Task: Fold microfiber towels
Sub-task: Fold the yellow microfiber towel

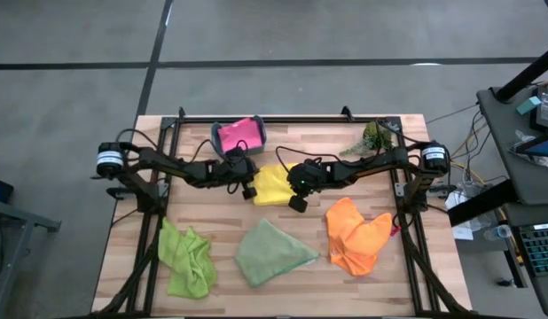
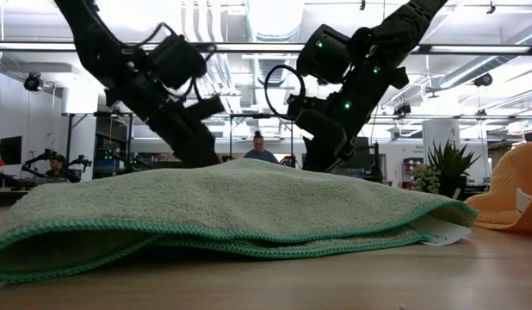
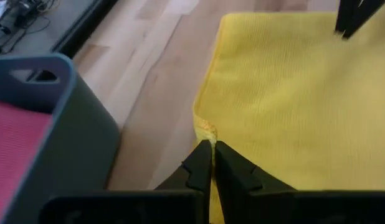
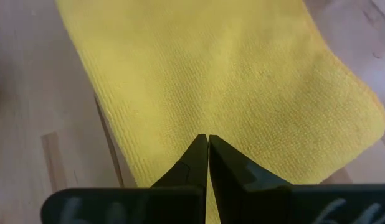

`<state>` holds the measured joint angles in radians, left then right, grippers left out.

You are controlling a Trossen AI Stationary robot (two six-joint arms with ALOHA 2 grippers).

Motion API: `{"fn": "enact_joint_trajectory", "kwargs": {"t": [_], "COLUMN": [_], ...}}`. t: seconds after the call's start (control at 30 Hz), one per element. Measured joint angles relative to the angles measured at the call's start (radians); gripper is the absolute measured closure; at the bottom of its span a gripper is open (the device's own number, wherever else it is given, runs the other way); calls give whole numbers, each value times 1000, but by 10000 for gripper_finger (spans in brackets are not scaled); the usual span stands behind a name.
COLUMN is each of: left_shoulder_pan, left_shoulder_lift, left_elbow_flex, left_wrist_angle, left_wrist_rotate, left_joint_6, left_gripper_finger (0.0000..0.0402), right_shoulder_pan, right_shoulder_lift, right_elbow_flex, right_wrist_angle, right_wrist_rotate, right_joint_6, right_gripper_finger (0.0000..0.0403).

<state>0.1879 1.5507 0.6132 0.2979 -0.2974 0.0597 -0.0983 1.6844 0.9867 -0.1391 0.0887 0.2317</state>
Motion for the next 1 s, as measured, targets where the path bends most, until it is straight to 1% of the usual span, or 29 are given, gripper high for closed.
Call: {"fn": "enact_joint_trajectory", "kwargs": {"t": [0.1,0.23,0.5,0.67,0.8,0.9,1.0], "left_shoulder_pan": [2,10,9,9,9,9,9], "left_shoulder_lift": [-48,-64,-21,-9,-15,-16,-16], "left_elbow_flex": [0,-2,-3,-3,-2,0,0], "left_wrist_angle": [-70,-138,-138,-178,-188,-189,-205], "left_wrist_rotate": [0,0,-1,-94,-102,-89,-78], "left_joint_6": [2,0,-32,-80,-81,-80,-81], "left_gripper_finger": [399,398,398,398,396,379,339], "right_shoulder_pan": [0,0,0,0,0,0,0], "right_shoulder_lift": [0,0,0,0,0,0,0], "right_elbow_flex": [0,0,0,0,0,0,0], "right_wrist_angle": [0,3,3,3,3,3,3], "right_wrist_rotate": [0,0,0,0,0,0,0], "right_joint_6": [0,0,3,3,2,2,3], "right_gripper_finger": [394,394,394,394,394,394,394]}}
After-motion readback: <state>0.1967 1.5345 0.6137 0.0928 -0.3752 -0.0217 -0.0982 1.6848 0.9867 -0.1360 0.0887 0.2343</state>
